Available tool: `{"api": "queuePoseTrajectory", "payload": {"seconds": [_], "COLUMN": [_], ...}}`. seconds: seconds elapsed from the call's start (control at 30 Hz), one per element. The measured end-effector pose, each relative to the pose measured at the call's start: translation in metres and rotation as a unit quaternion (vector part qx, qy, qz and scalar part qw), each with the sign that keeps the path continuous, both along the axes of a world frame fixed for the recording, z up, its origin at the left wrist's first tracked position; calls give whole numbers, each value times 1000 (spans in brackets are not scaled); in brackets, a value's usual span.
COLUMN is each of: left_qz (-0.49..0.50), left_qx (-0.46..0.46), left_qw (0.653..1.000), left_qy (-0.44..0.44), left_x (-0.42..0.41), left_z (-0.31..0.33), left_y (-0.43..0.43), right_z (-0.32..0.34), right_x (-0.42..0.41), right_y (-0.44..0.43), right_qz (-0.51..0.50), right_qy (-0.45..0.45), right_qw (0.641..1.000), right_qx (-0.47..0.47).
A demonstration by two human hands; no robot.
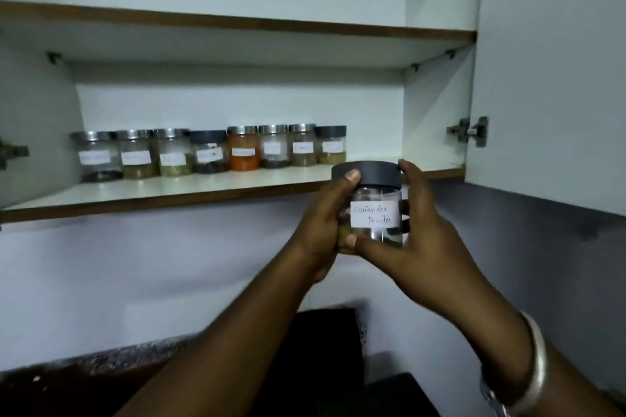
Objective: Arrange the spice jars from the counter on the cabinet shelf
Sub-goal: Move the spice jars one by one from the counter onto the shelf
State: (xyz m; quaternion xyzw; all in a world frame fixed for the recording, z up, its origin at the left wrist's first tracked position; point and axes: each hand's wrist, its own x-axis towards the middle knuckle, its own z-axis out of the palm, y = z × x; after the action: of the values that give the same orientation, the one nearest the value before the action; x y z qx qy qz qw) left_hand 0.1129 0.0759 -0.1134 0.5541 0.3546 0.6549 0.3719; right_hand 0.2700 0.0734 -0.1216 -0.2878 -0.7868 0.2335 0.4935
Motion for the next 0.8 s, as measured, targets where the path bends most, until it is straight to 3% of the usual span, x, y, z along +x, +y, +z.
{"api": "queuePoseTrajectory", "payload": {"seconds": [0.13,0.2,0.23,0.3,0.37,0.47,0.8], "left_qz": [16,111,188,317,371,404,438], "left_qx": [15,35,52,73,12,-44,-50], "left_qw": [995,980,957,868,784,716,698], "left_qy": [101,159,216,375,498,568,564], "left_x": [-21,-38,-48,-73,-91,-100,-104], "left_z": [50,68,72,71,62,49,45], "left_y": [52,79,93,119,139,161,177], "right_z": [44,66,76,95,108,114,98], "right_x": [-18,-32,-40,-59,-78,-101,-140], "right_y": [65,104,125,168,212,273,370], "right_qz": [-10,-33,-45,-71,-86,-79,-100], "right_qy": [-1,-9,-9,-7,-15,-40,-132], "right_qw": [1000,999,998,996,995,996,986], "right_qx": [7,31,39,50,49,9,-35]}}
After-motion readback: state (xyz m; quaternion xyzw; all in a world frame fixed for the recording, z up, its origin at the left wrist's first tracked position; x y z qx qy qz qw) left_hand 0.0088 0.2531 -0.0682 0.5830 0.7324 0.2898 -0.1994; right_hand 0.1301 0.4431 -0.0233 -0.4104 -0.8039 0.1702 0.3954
